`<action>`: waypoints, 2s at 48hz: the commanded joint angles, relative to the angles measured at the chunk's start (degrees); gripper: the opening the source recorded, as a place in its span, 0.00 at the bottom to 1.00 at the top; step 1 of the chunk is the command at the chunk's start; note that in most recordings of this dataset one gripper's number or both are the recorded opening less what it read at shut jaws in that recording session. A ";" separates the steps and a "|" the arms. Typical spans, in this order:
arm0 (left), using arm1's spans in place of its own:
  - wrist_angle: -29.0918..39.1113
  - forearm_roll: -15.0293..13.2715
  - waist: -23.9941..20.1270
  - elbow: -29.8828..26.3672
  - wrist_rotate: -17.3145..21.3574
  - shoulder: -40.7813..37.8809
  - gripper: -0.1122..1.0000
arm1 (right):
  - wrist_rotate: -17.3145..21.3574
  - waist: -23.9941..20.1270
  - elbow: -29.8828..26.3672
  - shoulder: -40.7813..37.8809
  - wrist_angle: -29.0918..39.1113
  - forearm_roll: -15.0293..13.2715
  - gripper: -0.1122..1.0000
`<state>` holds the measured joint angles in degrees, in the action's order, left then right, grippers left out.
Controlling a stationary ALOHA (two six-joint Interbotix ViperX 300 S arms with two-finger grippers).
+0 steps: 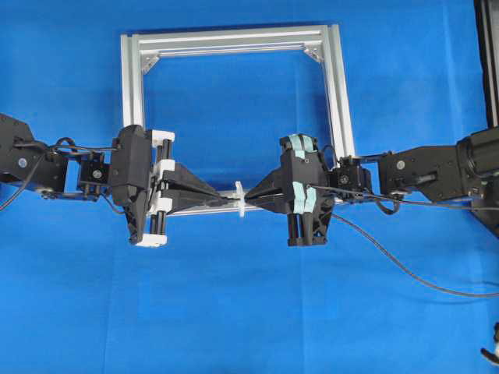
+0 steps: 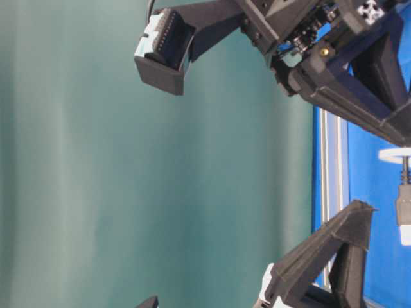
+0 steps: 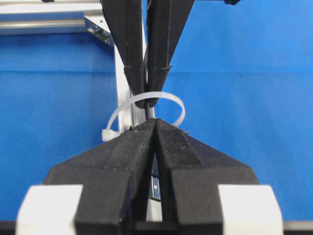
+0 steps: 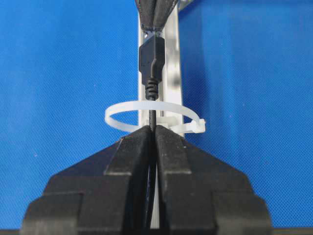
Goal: Insert the wire through the string loop located in the center.
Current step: 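Move the left gripper to the plug emerging from the loop, then close the left gripper on the USB plug beyond the loop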
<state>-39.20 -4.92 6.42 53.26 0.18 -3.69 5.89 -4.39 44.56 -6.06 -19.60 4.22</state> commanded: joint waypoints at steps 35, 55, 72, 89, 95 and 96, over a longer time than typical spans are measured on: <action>2.02 0.26 -0.44 -0.97 -0.88 1.32 0.93 | -0.53 0.18 -0.79 0.70 -0.44 -0.18 0.08; 2.64 0.26 -0.70 -0.97 -0.88 1.32 0.93 | -0.62 0.18 -0.79 0.70 -0.44 -0.09 0.08; 9.67 0.26 -0.70 -3.78 -0.97 -0.35 0.93 | -0.62 0.18 -0.79 0.70 -0.44 -0.09 0.08; 11.87 0.26 -0.70 -5.89 -0.97 -3.78 0.93 | -0.62 0.18 -0.79 0.70 -0.44 -0.18 0.08; 11.87 0.26 -0.70 -5.80 -0.97 -3.78 0.93 | -0.62 0.18 -0.79 0.70 -0.44 -0.09 0.08; 11.87 0.26 -0.70 -5.80 -0.97 -3.78 0.93 | -0.62 0.18 -0.79 0.70 -0.44 -0.09 0.08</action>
<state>-27.07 -4.83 5.80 48.34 -0.79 -8.26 5.36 -4.39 44.56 -6.06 -19.60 4.13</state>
